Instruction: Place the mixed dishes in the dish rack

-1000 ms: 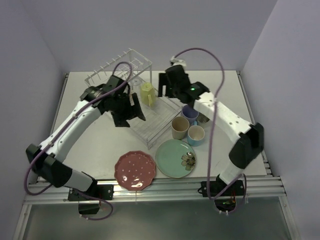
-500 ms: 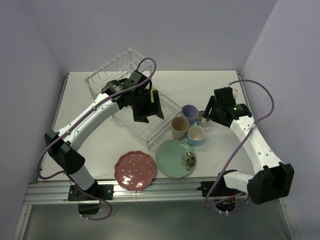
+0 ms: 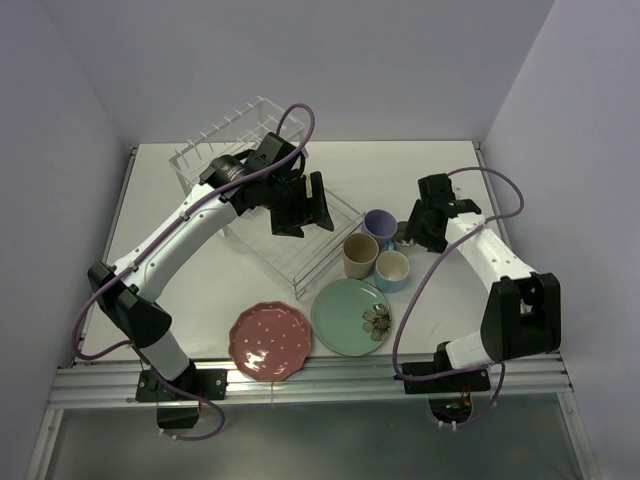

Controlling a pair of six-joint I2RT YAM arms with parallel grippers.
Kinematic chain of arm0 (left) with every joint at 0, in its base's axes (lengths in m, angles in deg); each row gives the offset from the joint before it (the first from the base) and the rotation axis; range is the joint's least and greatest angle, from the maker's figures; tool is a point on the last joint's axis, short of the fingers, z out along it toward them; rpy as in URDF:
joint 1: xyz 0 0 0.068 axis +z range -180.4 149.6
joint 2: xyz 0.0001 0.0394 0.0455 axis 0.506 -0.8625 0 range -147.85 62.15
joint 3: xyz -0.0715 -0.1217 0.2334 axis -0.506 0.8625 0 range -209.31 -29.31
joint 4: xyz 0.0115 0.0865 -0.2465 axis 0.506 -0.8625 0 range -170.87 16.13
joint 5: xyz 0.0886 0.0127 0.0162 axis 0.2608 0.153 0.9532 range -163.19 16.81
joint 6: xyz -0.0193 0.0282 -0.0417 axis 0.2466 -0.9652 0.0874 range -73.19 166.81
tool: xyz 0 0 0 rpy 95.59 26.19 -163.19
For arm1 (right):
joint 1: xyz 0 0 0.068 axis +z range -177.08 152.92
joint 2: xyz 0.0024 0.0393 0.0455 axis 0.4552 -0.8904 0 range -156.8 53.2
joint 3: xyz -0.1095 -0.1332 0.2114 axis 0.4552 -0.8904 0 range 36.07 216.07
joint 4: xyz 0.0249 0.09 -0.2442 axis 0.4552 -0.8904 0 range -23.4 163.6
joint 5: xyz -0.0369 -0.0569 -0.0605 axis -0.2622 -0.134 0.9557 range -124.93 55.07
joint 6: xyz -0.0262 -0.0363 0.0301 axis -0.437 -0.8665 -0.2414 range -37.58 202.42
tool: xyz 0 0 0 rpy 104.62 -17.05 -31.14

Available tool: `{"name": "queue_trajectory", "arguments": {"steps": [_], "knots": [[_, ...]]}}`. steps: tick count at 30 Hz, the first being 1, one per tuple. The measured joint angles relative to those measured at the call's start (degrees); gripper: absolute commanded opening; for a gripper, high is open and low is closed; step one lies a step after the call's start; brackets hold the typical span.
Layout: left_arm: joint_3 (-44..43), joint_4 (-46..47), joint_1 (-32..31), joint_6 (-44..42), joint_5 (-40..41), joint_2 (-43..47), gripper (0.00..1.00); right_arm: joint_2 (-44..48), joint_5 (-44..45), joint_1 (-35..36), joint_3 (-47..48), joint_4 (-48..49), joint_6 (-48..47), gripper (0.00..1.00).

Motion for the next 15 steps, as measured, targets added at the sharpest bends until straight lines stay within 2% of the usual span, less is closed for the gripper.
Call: {"name": "queue_trajectory", "arguments": {"steps": [4, 9, 13, 15], "knots": [[0.0, 0.0, 0.0, -0.74, 0.02, 0.0, 0.78, -3.82, -0.52, 0.0, 0.81, 0.96, 0.63, 0.58], [0.0, 0.04, 0.0, -1.66, -0.02, 0.0, 0.79, -7.72, -0.87, 0.0, 1.11, 2.32, 1.49, 0.38], [0.0, 0.33, 0.35, -2.67, -0.61, 0.04, 0.81, -8.24, -0.13, -0.28, 1.49, 2.56, 1.84, 0.04], [0.0, 1.27, 0.74, -2.93, -1.42, 0.17, 0.82, -8.26, -0.04, -0.87, 2.21, 2.69, 1.81, 0.0]]}}
